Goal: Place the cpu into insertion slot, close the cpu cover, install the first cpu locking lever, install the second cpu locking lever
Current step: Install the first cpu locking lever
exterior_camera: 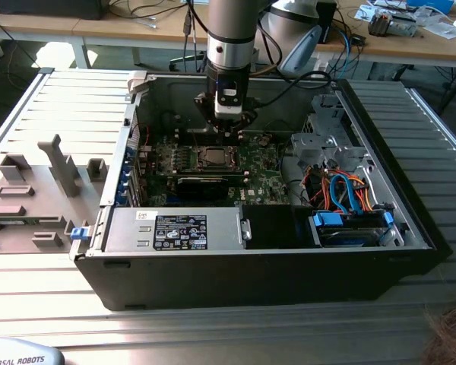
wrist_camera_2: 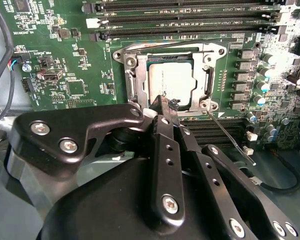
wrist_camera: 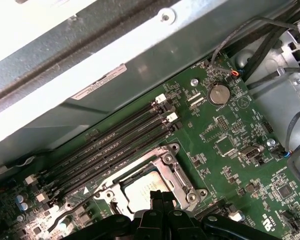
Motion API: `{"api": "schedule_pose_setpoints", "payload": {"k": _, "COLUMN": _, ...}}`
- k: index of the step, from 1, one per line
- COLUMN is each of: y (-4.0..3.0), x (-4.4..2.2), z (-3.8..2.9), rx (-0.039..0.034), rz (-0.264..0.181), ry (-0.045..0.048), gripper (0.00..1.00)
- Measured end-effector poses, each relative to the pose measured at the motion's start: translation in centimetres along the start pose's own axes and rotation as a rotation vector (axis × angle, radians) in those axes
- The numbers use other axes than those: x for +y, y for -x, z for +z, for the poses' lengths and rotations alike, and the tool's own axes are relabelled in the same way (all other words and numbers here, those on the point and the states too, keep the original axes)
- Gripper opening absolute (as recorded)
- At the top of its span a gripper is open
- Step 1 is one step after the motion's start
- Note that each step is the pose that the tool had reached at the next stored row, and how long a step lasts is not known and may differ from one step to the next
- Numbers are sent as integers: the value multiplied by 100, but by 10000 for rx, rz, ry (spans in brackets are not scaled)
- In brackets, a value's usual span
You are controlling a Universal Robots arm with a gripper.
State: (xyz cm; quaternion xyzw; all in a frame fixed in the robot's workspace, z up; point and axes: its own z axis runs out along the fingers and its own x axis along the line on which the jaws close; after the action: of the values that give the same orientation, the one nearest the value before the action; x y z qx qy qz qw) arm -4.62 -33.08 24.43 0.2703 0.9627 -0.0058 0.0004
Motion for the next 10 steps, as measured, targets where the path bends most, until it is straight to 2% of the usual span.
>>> {"api": "schedule_pose_setpoints", "payload": {"k": 10, "y": 0, "x": 0, "z": 0, "rx": -1, "rz": -155, "ry": 0, "gripper": 11}}
